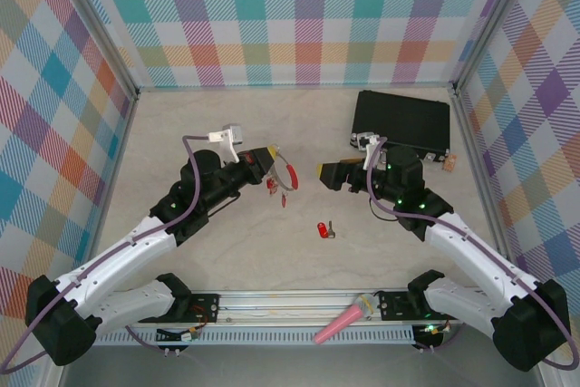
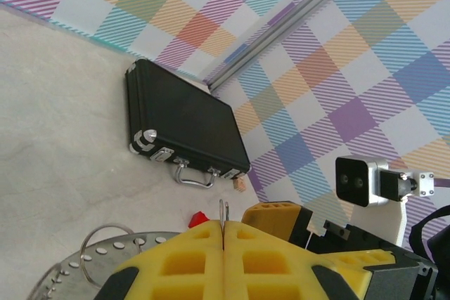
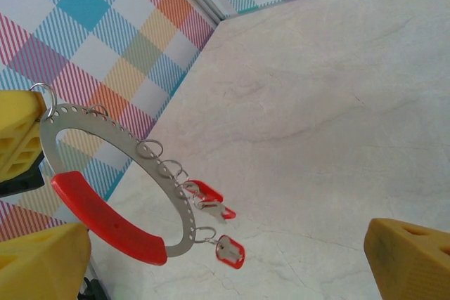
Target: Put the keys on the keyring
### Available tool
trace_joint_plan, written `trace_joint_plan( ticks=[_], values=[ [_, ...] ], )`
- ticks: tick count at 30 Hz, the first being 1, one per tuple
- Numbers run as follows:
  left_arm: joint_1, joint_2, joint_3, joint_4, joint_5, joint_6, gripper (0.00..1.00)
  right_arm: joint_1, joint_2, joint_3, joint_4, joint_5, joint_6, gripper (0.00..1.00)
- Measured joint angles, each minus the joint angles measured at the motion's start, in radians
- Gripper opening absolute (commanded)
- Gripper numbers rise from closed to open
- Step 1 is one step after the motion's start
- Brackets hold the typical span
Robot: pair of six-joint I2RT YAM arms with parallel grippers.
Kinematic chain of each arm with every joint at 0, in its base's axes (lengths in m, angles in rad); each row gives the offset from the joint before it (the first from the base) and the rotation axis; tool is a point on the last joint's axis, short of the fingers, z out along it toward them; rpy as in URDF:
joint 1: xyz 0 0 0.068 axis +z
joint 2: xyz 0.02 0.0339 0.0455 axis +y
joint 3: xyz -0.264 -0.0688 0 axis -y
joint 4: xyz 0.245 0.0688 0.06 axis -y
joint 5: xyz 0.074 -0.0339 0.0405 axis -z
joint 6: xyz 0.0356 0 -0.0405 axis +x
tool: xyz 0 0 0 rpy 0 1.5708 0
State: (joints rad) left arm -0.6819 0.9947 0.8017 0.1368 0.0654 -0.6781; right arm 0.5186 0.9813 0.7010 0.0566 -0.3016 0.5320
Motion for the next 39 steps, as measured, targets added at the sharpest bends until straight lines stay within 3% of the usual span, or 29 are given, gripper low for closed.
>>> trace_joint_plan(
  ticks=[8, 14, 21, 39],
  values=[
    [0.0, -0.001, 0.0, -0.013, 0.002, 0.181, 0.0, 0.0, 0.006, 0.003, -0.163, 0.065, -0.079, 0.98],
    [0.0, -0.001, -0.019, -0.038, 0.031, 0.329, 0.0, 0.0, 0.037, 0.004, -0.308, 0.074, -0.137, 0.72],
    [0.0, -0.011, -0.08, -0.058, 0.026, 0.415, 0.0, 0.014, 0.127, 0.01, -0.433, 0.082, -0.133, 0.6],
    [0.0, -0.142, -0.212, -0.055, -0.024, 0.472, 0.0, 0.22, 0.482, 0.164, -0.626, 0.315, 0.092, 0.65]
  ],
)
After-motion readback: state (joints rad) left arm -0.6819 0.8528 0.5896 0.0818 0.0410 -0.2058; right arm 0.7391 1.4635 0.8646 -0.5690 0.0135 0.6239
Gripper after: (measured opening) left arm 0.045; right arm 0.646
